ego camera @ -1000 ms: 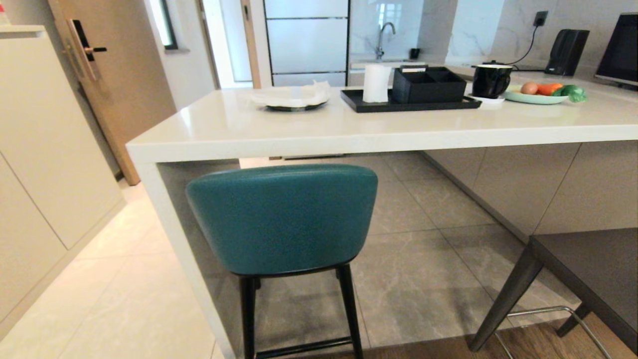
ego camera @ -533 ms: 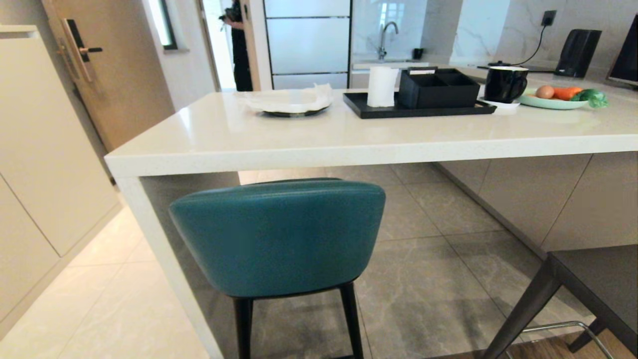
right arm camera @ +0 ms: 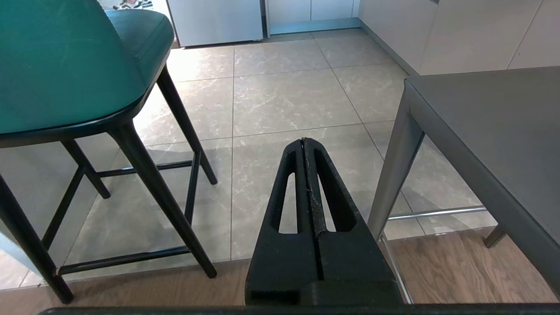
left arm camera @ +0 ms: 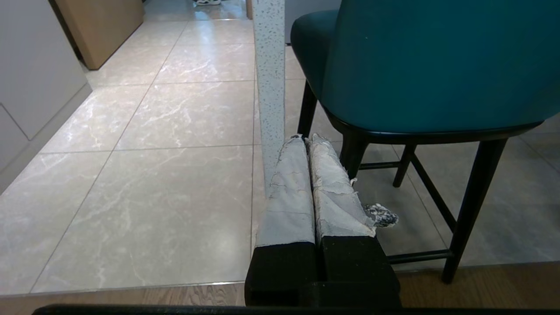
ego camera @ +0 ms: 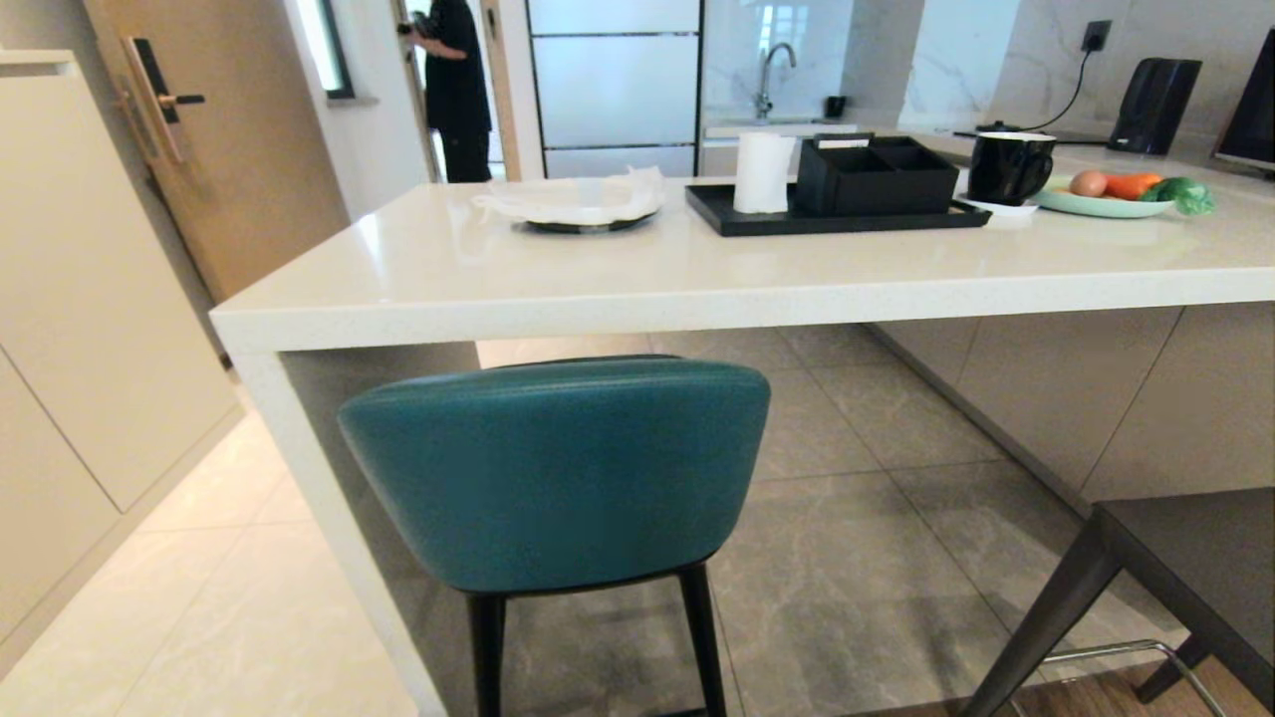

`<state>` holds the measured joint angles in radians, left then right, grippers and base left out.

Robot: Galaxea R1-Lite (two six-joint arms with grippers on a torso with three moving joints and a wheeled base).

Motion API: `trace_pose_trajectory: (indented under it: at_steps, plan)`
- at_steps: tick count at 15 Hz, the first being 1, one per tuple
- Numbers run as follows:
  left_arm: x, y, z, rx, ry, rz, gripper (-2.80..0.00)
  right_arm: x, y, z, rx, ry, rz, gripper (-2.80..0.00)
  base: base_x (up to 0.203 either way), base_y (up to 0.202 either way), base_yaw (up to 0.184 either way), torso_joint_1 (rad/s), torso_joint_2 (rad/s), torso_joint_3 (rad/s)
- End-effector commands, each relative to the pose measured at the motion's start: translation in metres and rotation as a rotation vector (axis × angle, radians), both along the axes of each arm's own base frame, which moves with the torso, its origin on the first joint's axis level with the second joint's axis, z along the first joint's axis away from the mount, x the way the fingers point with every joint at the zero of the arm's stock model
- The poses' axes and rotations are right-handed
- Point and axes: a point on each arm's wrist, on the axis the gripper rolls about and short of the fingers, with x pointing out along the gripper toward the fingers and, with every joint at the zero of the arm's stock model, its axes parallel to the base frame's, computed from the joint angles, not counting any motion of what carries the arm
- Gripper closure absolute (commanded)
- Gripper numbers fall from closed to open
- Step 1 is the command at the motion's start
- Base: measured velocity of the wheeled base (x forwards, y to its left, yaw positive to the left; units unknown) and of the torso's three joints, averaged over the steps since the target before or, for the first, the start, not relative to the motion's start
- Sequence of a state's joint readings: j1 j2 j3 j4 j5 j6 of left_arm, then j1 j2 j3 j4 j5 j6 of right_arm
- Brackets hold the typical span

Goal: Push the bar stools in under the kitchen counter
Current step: Pull the blue chair out from under the dining table

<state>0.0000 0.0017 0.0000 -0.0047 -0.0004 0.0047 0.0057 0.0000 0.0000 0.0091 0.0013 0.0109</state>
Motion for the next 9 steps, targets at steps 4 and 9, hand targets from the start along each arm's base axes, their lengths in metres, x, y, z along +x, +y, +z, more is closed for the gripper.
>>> trace_pose_trajectory:
  at_steps: [4,9]
  plan:
    - [0.0001,0.0000,0.0000,0.000,0.001,0.000,0.00,0.0001,0.0000,-0.0004,0.000,0.002,0.001,0.00,0.000,0.000,0.000,0.000,0.00,0.000]
    - [0.0000,0.0000,0.0000,0.001,0.000,-0.001,0.00,0.0001,0.0000,-0.0003,-0.003,0.000,0.002,0.00,0.000,0.000,0.000,0.000,0.00,0.000]
